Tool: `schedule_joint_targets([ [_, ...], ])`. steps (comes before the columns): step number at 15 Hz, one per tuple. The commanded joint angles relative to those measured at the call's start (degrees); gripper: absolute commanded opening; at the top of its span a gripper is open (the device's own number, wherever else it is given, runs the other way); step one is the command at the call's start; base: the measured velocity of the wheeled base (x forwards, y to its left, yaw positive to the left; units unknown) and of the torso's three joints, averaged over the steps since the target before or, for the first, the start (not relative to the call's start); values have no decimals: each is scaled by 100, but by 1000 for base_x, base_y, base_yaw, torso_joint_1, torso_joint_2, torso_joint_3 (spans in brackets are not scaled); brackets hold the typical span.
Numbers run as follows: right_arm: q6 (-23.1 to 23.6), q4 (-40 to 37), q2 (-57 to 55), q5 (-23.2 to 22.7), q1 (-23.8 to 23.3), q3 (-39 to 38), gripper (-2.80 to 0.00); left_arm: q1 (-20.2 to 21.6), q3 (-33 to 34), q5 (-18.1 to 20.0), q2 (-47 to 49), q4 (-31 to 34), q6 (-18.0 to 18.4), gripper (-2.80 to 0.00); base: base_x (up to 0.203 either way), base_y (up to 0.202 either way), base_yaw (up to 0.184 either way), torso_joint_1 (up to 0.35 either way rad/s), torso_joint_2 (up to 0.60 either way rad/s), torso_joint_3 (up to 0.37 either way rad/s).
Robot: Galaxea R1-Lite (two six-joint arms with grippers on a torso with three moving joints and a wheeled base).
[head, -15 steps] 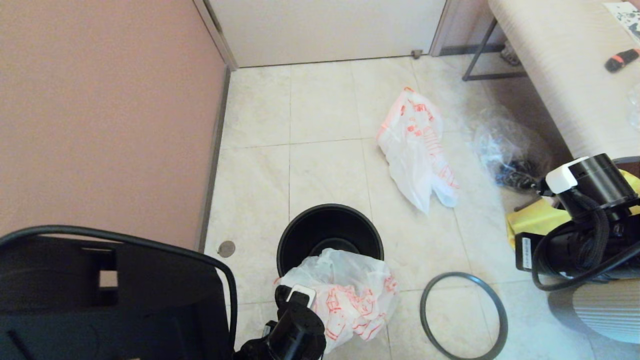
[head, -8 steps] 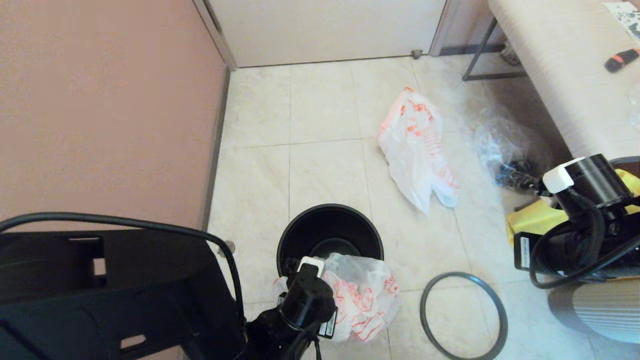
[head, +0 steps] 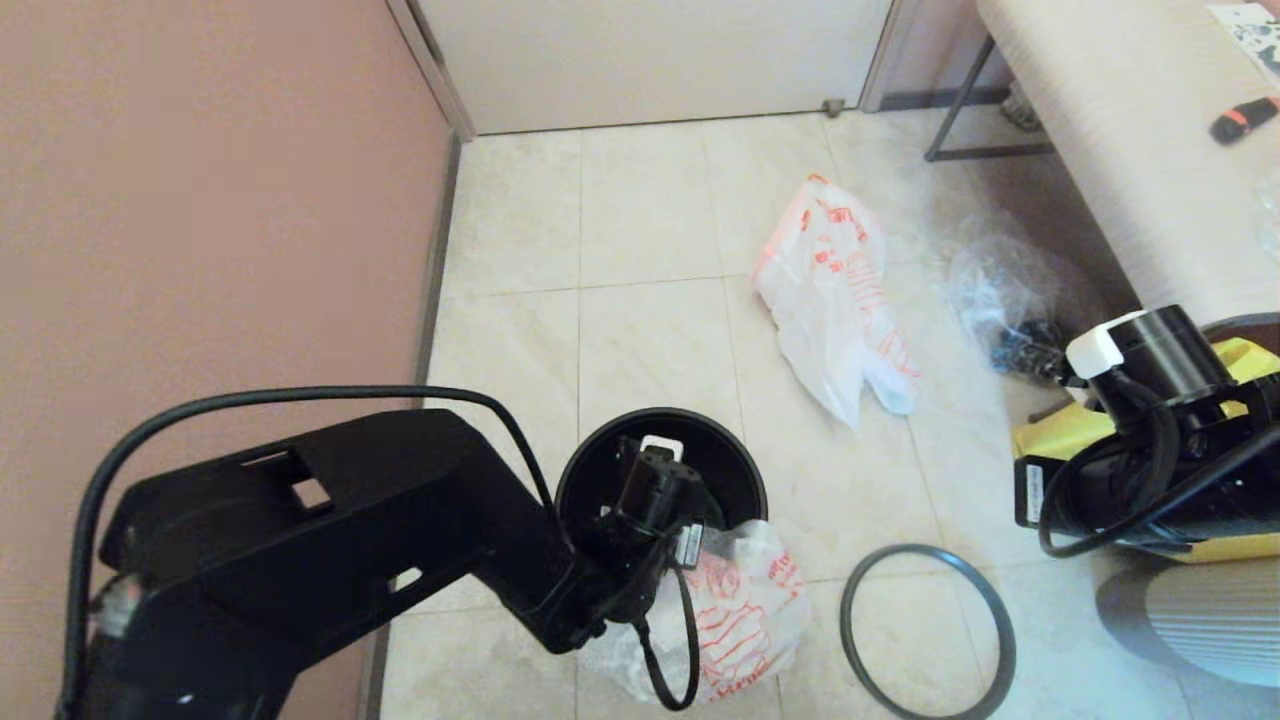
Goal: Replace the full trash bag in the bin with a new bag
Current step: Put the new garbage bag on the trash can
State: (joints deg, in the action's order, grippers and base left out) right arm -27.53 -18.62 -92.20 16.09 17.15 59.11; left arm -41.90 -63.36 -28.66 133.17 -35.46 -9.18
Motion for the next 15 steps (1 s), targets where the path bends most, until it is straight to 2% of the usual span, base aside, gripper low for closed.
schedule_joint_targets([
  [1, 31, 25, -87, -5, -99, 50, -280, 93, -765, -22, 524, 391, -5, -280, 0, 0, 0, 0, 0, 0],
  [4, 59, 18, -82, -24, -159, 254, -280, 229, -1808, -122, 1114, 1234, -11, -280, 0, 0, 0, 0, 0, 0],
  [7, 99, -28, -52, -26, -151, 429, -280, 562, -2470, -497, 1471, 1525, -6, -280, 0, 0, 0, 0, 0, 0],
  [9, 107, -38, -29, -18, -151, 435, -280, 631, -2456, -735, 1481, 1533, 1, -280, 0, 0, 0, 0, 0, 0],
  [11, 107, -85, 68, -9, -127, 435, -280, 621, -2298, -767, 1292, 1519, -24, -280, 0, 0, 0, 0, 0, 0],
  [13, 108, -335, 167, 1, -108, 469, -280, 443, -1994, -769, 965, 1512, -24, -280, 0, 0, 0, 0, 0, 0],
  [15, 116, -498, 248, 26, -116, 552, -280, 376, -2009, -843, 987, 1516, 25, -280, 0, 0, 0, 0, 0, 0],
])
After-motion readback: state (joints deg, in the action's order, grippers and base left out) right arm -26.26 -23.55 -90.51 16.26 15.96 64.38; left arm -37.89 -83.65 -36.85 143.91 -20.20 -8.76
